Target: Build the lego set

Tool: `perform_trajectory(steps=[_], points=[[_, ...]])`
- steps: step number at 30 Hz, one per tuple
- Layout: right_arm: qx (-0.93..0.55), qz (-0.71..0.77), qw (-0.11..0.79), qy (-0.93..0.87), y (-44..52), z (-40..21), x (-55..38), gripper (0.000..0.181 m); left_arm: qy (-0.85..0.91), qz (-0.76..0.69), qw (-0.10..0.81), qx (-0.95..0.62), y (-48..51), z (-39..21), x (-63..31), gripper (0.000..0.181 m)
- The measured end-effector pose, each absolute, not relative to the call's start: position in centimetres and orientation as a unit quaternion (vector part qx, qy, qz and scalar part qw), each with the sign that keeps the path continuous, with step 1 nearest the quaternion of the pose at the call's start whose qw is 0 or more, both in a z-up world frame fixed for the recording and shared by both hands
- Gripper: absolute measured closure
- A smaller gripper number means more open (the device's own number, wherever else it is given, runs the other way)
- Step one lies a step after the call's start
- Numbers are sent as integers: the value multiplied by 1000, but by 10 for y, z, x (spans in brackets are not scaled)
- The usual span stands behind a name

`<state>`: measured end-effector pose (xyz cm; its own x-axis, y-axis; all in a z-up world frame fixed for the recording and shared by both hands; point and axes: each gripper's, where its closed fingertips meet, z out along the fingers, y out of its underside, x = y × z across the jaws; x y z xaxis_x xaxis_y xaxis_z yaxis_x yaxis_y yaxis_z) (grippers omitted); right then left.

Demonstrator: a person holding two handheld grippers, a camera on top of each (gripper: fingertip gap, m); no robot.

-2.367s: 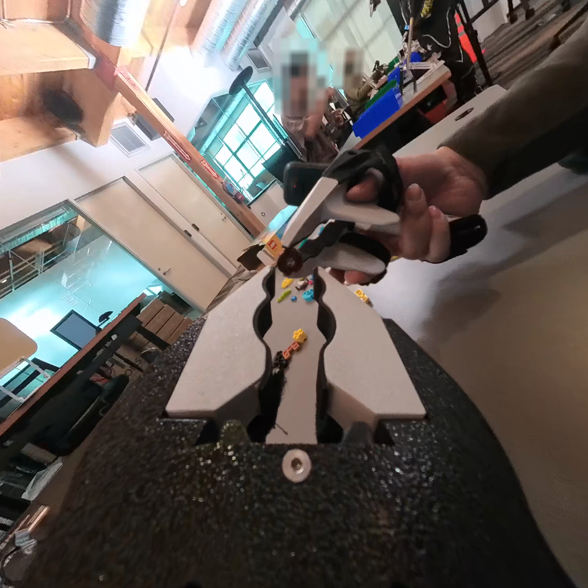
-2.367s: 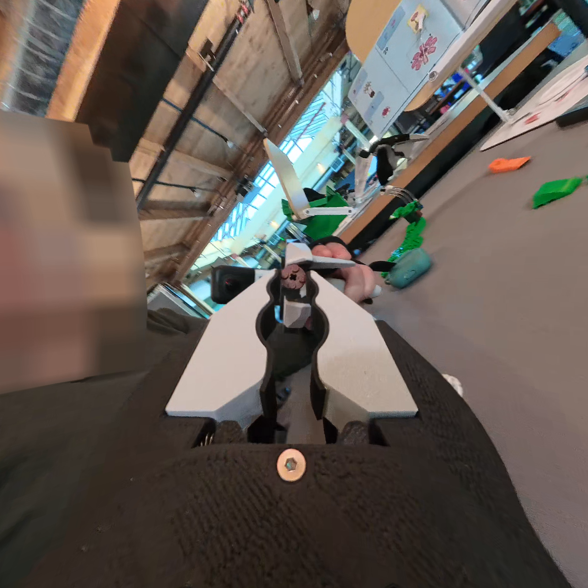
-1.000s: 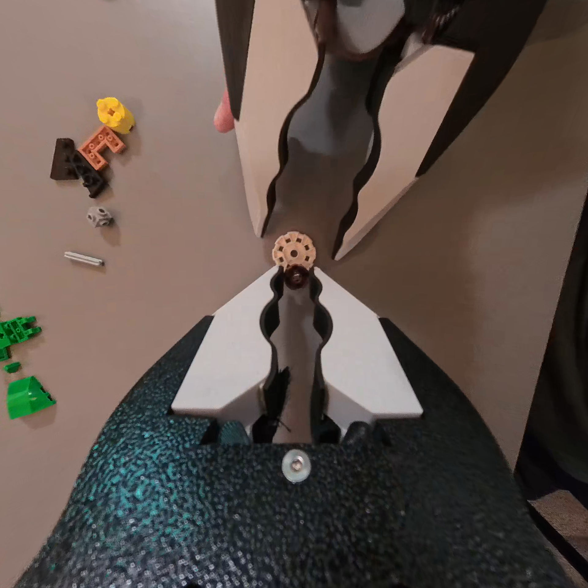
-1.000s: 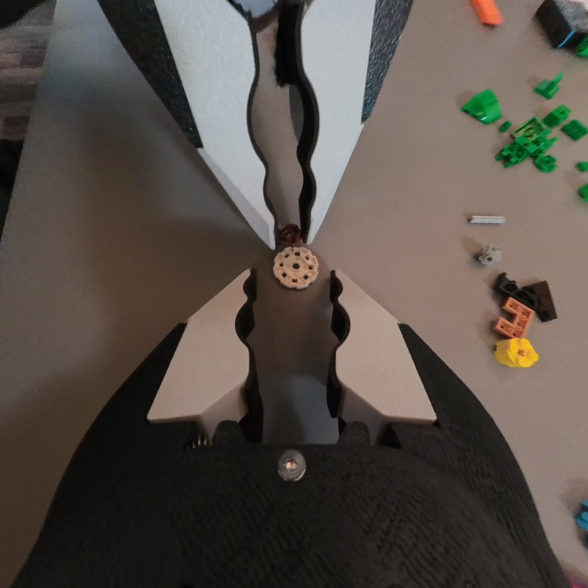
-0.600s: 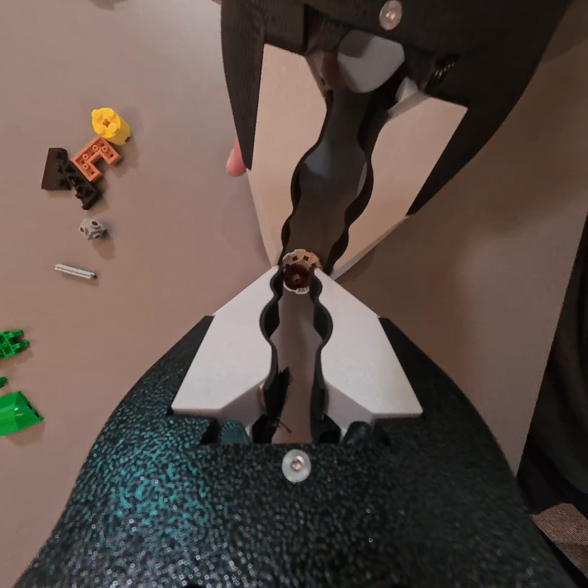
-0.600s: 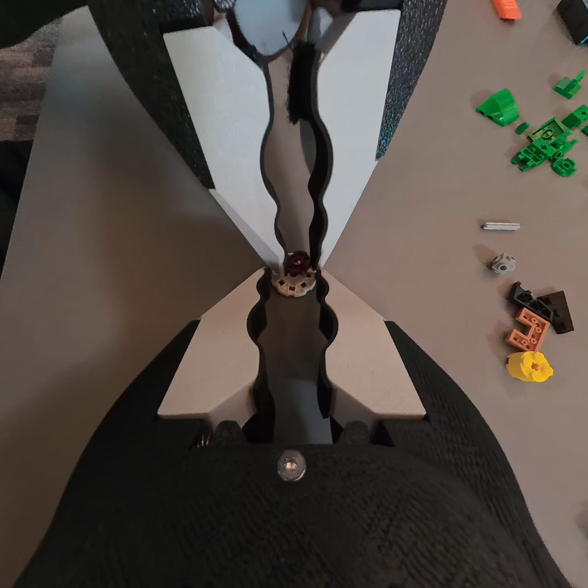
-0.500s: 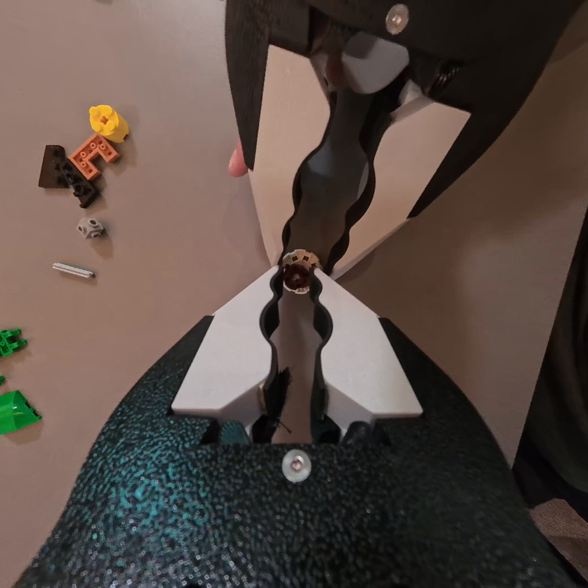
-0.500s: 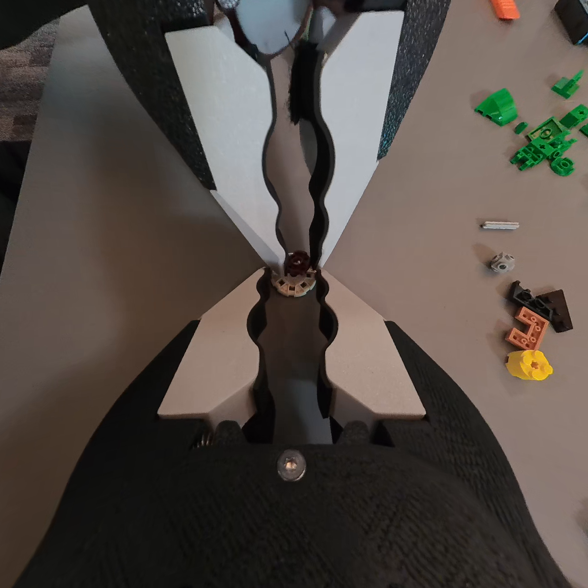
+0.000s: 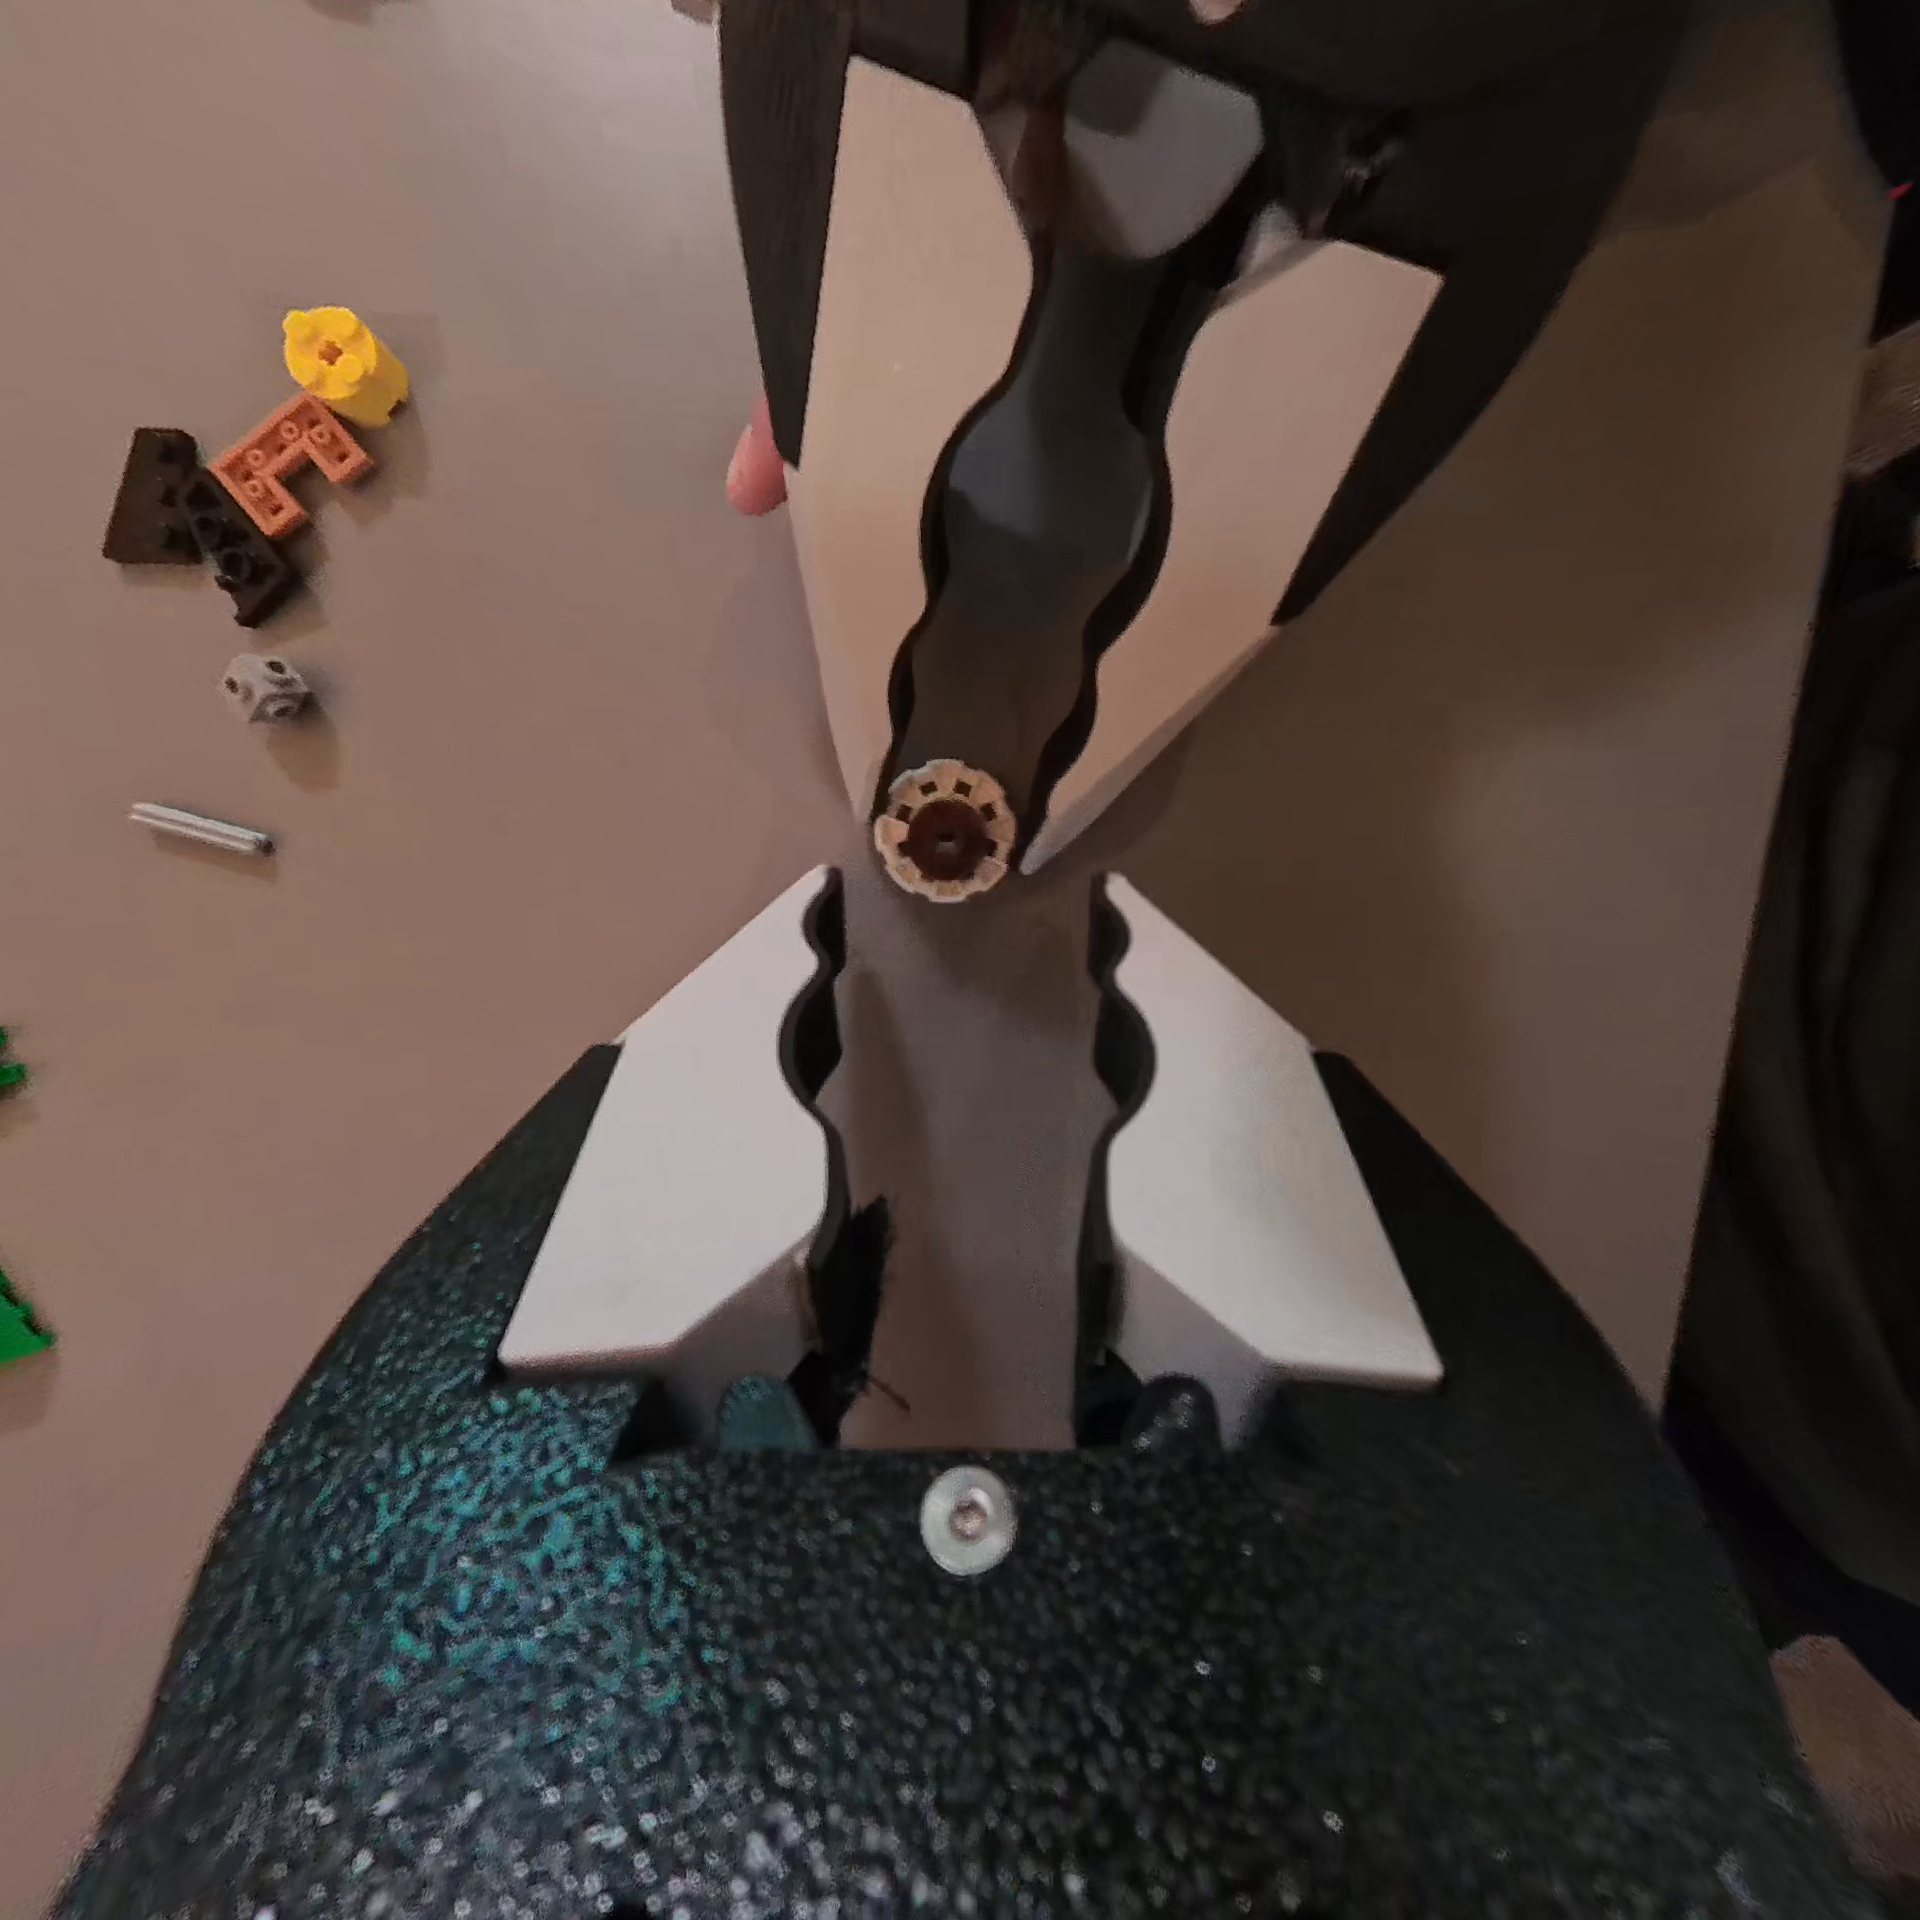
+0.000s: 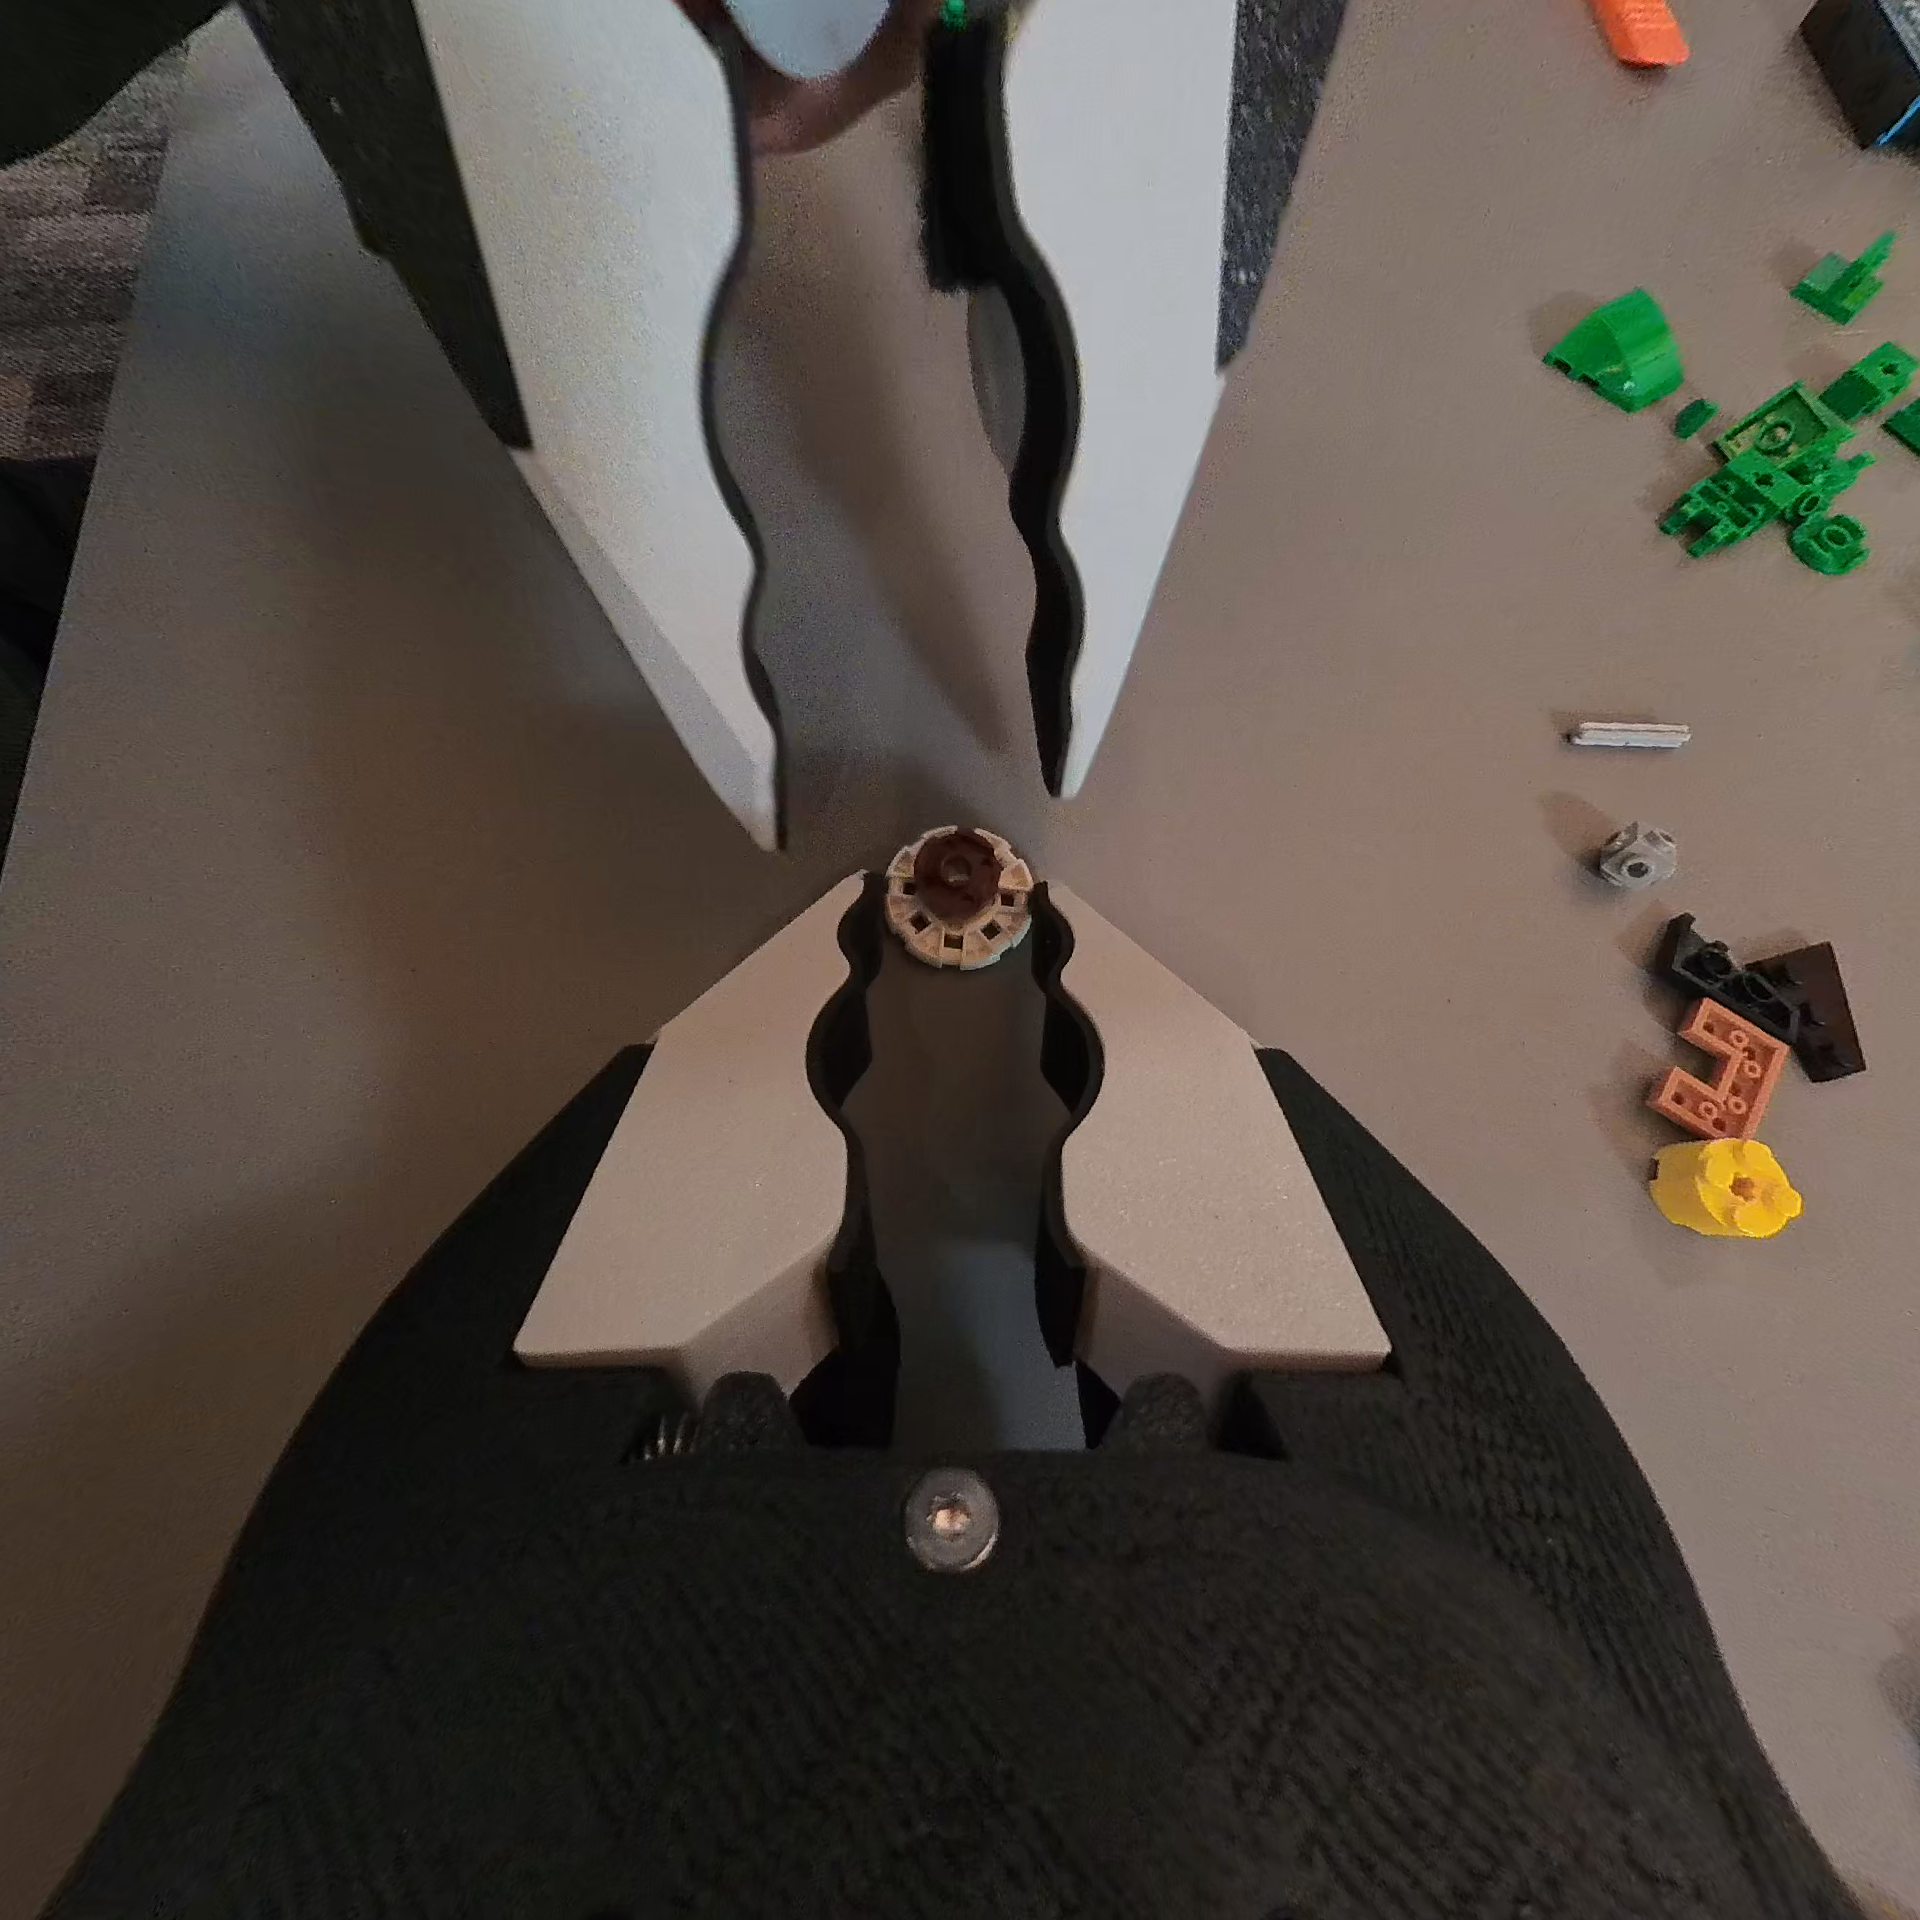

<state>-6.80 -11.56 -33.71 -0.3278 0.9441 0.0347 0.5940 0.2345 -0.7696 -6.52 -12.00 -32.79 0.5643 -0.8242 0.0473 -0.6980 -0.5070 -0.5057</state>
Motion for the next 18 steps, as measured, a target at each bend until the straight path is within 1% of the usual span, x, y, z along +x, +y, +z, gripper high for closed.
perform_trajectory(steps=[2, 4, 18], points=[[-519, 338, 259, -741, -116, -337, -68, 152, 434, -159, 241, -854, -125, -324, -66, 132], [-520, 338, 259, -741, -116, -337, -68, 152, 425, -166, 260, -851, -130, -321, -68, 131], [-526, 338, 258, -736, -116, -337, -68, 153, 392, -167, 382, -820, -154, -300, -65, 132]])
